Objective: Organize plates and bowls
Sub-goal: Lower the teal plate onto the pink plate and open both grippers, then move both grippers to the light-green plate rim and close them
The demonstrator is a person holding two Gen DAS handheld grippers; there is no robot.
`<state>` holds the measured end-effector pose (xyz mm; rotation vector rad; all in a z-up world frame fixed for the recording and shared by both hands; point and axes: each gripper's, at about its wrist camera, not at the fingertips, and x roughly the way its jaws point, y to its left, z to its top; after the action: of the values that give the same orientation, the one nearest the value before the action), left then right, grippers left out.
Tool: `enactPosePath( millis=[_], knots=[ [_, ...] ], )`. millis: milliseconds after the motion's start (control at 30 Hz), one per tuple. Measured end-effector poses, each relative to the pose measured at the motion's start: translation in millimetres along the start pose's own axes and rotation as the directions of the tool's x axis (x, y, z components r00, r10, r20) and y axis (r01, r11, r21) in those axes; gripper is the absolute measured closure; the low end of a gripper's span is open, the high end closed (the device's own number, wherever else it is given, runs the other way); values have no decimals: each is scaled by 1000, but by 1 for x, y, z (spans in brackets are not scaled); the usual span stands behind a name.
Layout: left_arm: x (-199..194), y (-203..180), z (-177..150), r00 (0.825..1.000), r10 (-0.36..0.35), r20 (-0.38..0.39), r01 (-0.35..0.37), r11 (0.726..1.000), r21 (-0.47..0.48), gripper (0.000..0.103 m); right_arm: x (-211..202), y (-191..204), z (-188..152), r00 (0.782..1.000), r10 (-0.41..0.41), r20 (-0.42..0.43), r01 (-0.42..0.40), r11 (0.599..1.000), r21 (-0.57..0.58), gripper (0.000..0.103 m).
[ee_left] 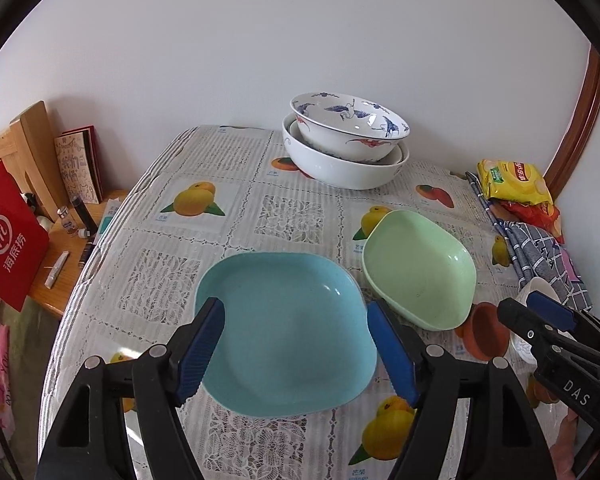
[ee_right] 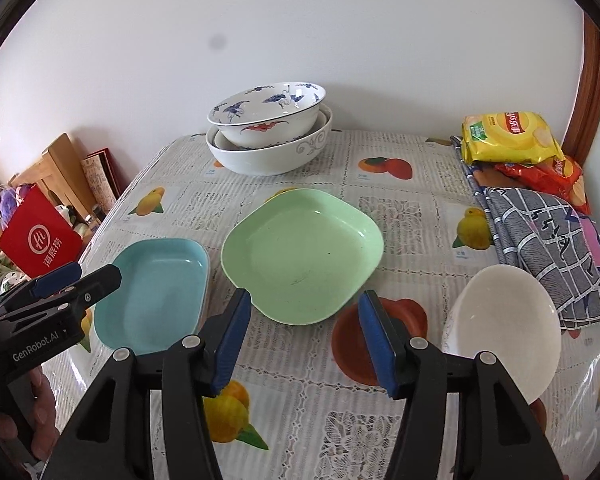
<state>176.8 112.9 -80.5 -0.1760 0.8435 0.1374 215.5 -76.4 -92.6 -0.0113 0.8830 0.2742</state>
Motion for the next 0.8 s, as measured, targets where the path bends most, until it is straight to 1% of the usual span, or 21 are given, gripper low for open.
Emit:
enactPosePath(
  millis=[33, 100, 167, 233, 300, 433, 600, 700, 800],
  knots=[
    [0, -4, 2, 1000, 0, 3, 0, 1000, 4, 31, -2, -3, 0, 1000, -8, 2, 8, 1000, -1, 47],
    [3, -11, 6, 1000, 8, -4, -8, 1000, 11, 31, -4, -10, 1, 1000, -20, 1, 20, 1000, 4, 43],
    [7, -17, 9, 1000, -6, -18, 7, 1000, 11, 31, -2, -19, 4, 1000, -22, -18, 22, 999, 22, 39],
    [10, -22, 13, 1000, -17, -25, 17, 1000, 14, 31, -2, -27, 6, 1000, -21, -22, 22, 999, 38, 39],
    [15, -28, 17, 1000, -1, -31, 2, 1000, 30, 31, -2, -35, 8, 999, -27, -17, 28, 998, 57, 39],
    [25, -35, 24, 999, 9, -45, -7, 999, 44, 31, 3, -45, 12, 999, -29, -16, 30, 997, 68, 39],
    [42, -41, 33, 998, 25, -57, -21, 997, 73, 31, 11, -48, 19, 998, -56, -13, 57, 997, 61, 39],
    [54, -45, 36, 997, 15, -74, -8, 997, 83, 31, 18, -49, 22, 998, -57, -11, 57, 997, 59, 39],
    [66, -50, 39, 996, 14, -92, -5, 996, 95, 31, 29, -52, 24, 998, -59, -29, 61, 996, 69, 39]
  ],
)
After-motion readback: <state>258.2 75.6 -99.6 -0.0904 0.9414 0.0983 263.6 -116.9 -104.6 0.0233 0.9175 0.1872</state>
